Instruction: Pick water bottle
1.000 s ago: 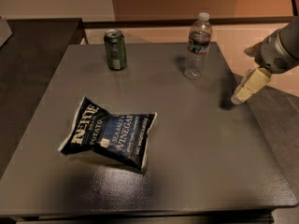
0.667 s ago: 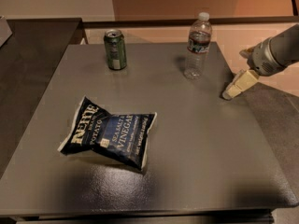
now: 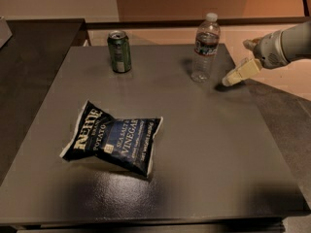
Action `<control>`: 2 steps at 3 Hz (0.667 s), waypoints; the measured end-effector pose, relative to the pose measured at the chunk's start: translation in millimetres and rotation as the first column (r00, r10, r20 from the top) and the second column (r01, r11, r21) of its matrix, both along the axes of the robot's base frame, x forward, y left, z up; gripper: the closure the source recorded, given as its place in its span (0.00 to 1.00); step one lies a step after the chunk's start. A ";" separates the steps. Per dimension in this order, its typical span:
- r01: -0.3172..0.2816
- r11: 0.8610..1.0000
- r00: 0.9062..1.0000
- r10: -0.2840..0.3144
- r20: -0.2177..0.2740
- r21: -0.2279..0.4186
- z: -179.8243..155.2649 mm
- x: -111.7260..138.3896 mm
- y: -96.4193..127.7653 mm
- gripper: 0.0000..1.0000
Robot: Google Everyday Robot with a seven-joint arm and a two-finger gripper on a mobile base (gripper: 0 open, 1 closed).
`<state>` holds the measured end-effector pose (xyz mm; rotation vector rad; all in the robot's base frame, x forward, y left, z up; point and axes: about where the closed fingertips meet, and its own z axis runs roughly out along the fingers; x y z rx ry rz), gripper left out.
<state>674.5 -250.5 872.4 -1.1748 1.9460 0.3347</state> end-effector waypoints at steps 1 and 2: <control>-0.071 0.993 0.997 0.070 0.008 0.099 14.7 -2.5 19.8 0.00; -0.149 0.972 0.989 0.151 0.005 0.179 22.7 -9.3 41.9 0.00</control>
Offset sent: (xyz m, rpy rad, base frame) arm -0.0213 0.0614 0.0384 0.2814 0.0225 0.2486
